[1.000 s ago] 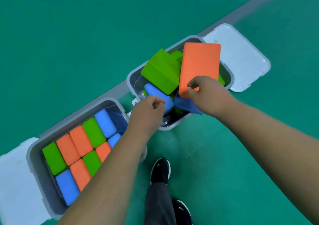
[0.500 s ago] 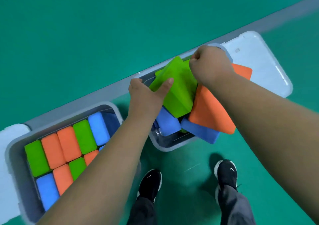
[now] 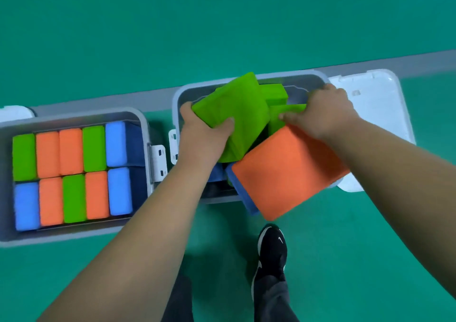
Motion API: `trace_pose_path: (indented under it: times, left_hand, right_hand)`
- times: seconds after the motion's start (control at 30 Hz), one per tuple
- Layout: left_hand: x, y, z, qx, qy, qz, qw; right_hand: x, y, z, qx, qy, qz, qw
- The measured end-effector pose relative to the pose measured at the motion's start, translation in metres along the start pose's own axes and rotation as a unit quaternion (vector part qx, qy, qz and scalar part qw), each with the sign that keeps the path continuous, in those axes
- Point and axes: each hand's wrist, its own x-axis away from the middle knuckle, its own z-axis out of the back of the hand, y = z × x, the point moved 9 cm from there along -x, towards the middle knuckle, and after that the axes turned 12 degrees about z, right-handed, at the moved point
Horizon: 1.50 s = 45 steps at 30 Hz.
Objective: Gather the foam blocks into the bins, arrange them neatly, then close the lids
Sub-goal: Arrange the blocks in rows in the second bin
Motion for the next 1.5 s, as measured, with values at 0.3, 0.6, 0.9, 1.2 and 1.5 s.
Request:
trace_pose_path:
  times: [0.3,0.6,0.9,1.2,1.5]
  left_hand:
    - [-0.003,0.0,0.006,-0.007,-0.006,0.031,0.999]
    - [-0.008,-0.004,0.004,-0.005,-0.038,0.017,0.999]
    - [-0.007,-0.004,-0.003,0.019,-0.029,0.011,0.999]
    - [-0.005,-0.01,0.008,0.194,-0.026,0.116,0.974]
    - [-0.027,-0.031,0.048,0.309,-0.147,0.128,0.931]
  right_hand:
    - [0.029,0.001,-0.05,-0.097,-0.081,-0.015,0.992]
    - [0.015,-0.006,-0.043,-0.047,-0.232,0.052,0.97]
    - [0.017,-0.018,-0.027,-0.163,-0.13,0.069,0.975]
    - [0.043,-0.042,-0.006,-0.244,-0.069,0.115,0.96]
    - [0.056,-0.083,0.016,-0.336,-0.025,0.113,0.935]
